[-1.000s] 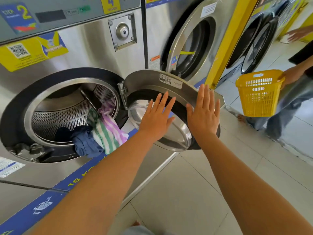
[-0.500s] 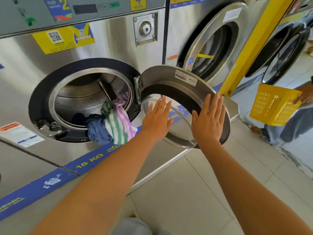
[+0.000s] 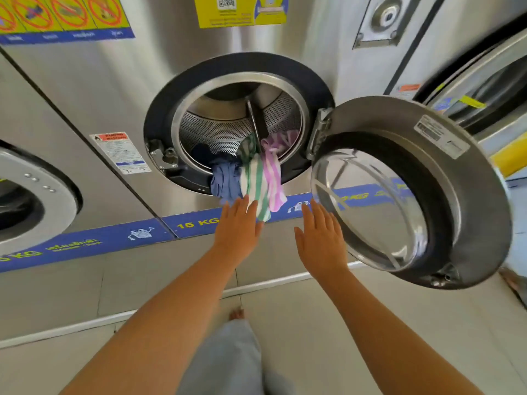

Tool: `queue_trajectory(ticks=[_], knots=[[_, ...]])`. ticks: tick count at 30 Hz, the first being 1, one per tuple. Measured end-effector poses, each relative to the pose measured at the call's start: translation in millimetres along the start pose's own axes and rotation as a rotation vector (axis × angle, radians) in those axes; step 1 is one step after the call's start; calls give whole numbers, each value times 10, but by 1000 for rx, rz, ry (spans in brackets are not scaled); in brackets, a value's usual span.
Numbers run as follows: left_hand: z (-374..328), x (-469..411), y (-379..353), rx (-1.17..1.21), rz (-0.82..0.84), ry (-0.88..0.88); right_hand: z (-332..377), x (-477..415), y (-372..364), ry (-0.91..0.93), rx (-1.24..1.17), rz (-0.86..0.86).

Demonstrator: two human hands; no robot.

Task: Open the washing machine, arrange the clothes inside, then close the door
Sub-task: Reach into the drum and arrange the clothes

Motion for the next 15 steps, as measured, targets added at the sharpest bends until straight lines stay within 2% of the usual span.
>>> queue_trajectory(ticks=[6,15], knots=[[757,-390,-276,6,70,111,528,-551,-611,71,-52,156],[1261,-1194,-675,-2,111,143,850,-1459,-1219,112,-103,157]])
Point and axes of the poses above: each hand's wrist, its own x-axis away from the middle knuckle, its own y-axis out of the back of the hand, z = x × y, the point moved 6 cm from there along -x, towards the middle knuckle, and after that the axes turned 4 degrees about x, right-handed, at the moved point
